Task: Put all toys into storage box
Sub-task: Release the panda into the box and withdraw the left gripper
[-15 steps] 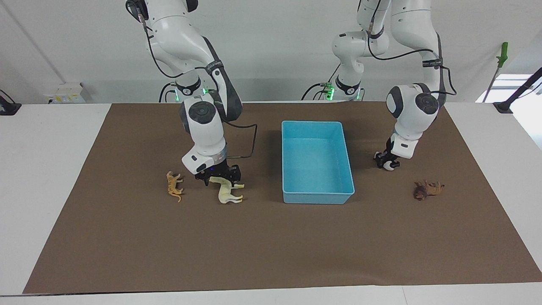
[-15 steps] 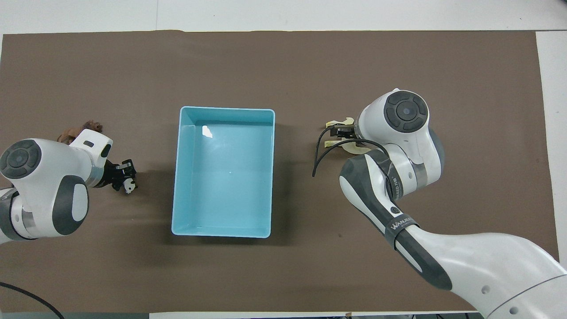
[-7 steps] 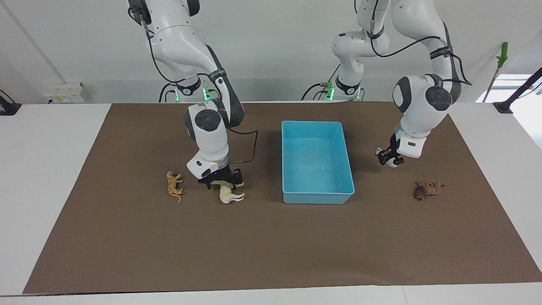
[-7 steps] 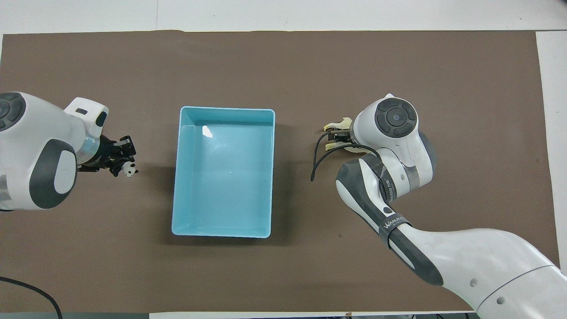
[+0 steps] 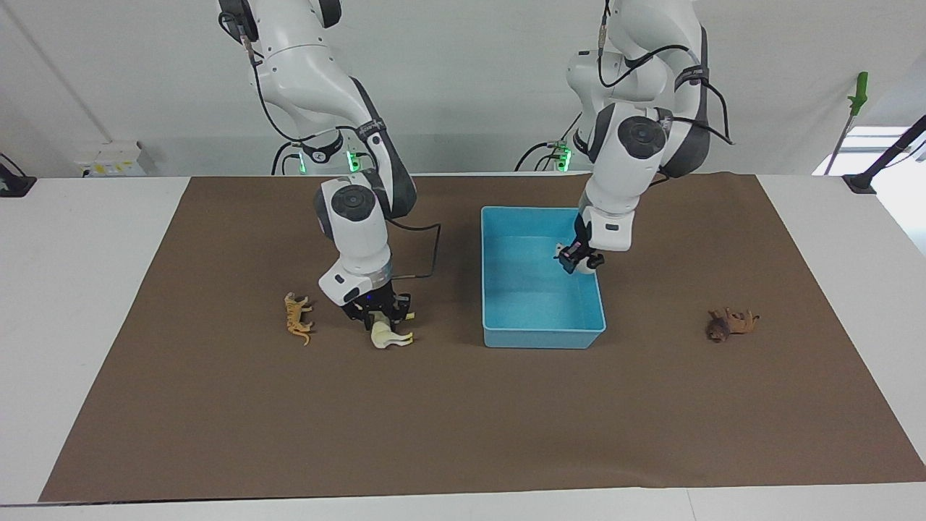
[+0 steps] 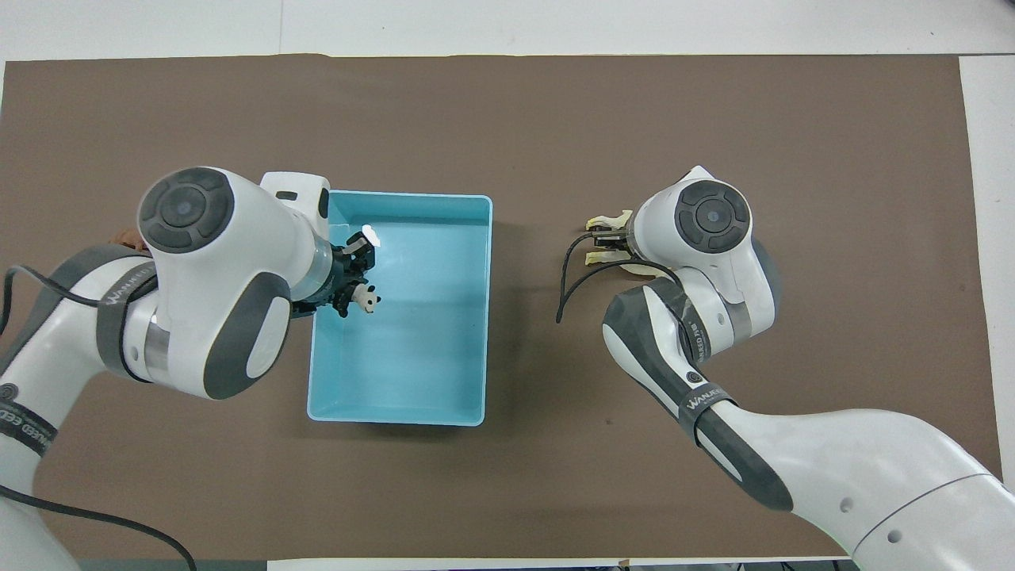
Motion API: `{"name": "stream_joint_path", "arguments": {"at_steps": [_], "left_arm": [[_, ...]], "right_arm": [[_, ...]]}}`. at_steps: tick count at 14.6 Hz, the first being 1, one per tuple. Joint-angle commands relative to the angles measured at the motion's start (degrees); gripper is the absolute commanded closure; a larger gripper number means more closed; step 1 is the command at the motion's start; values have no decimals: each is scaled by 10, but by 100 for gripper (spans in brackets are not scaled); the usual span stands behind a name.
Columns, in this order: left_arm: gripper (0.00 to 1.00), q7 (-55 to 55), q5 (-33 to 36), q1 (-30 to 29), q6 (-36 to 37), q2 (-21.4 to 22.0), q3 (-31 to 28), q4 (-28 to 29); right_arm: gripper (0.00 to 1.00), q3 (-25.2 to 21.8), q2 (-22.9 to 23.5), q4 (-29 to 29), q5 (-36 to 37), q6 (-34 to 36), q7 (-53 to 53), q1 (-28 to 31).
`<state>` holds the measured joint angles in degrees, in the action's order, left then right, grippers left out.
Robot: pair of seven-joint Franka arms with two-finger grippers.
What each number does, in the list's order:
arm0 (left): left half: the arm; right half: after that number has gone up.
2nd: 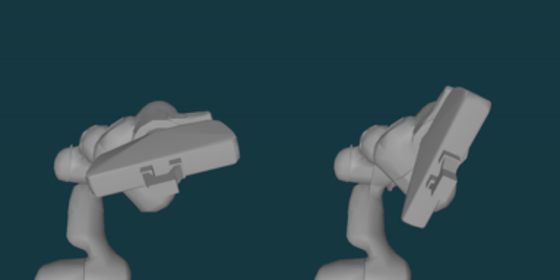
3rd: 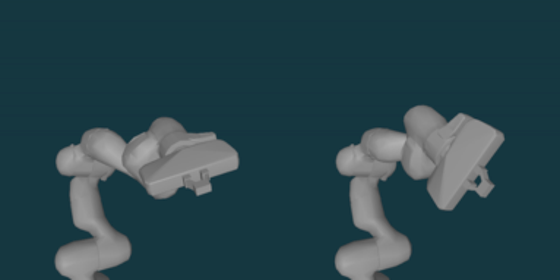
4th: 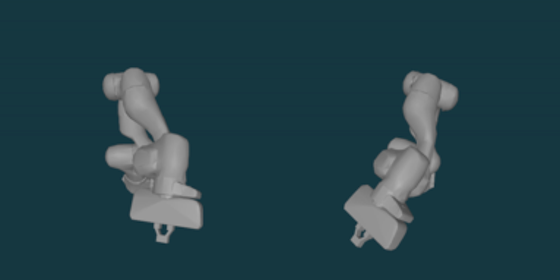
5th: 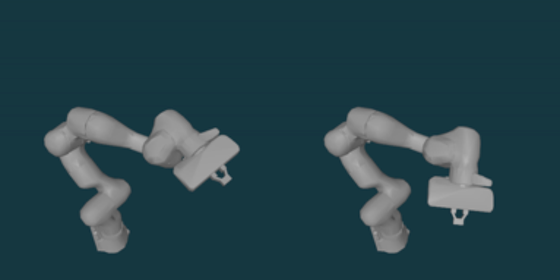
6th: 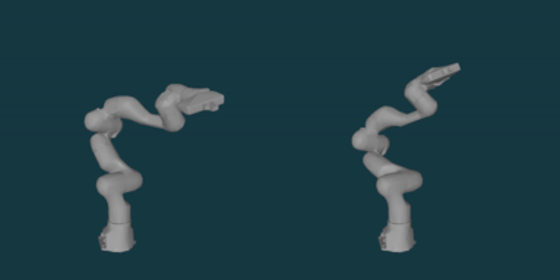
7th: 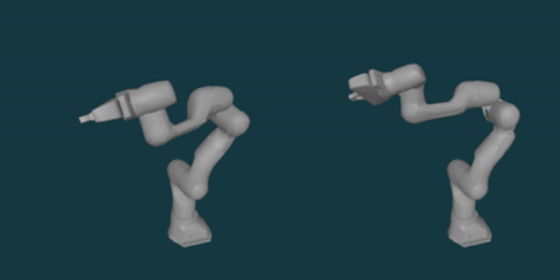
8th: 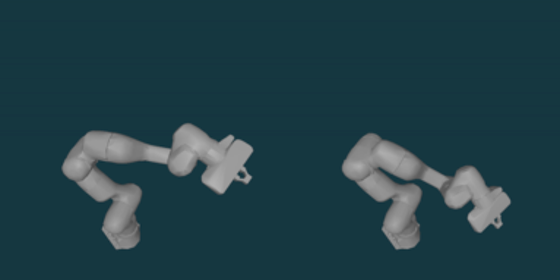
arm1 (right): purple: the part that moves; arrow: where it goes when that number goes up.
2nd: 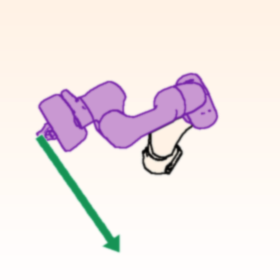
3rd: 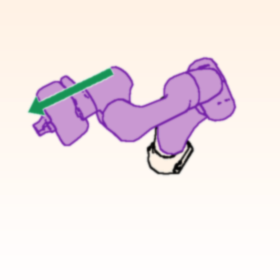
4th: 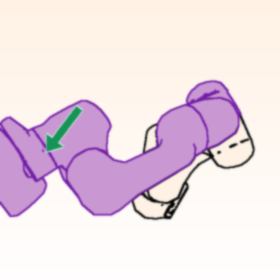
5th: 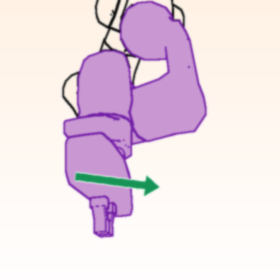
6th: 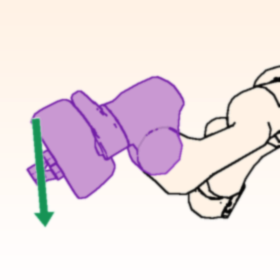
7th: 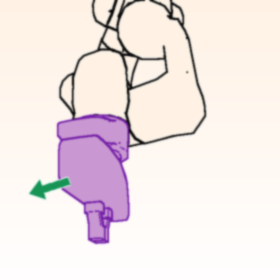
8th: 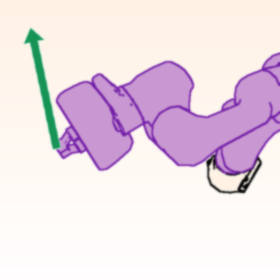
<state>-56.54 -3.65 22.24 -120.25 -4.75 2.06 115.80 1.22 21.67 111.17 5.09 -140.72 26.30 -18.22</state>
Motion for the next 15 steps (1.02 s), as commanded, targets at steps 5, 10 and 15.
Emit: {"name": "stream_joint_path", "arguments": {"at_steps": [5,10,15], "left_arm": [[0,-93,-8,17,-26,24,-13,32],[0,-154,2,-71,26,41,-22,-7],[0,-194,15,-210,17,37,-22,-9]], "right_arm": [[100,-1,-6,5,11,12,3,1],[100,-1,-40,-66,10,151,2,-1],[100,49,-29,-265,-17,383,67,-19]]}}
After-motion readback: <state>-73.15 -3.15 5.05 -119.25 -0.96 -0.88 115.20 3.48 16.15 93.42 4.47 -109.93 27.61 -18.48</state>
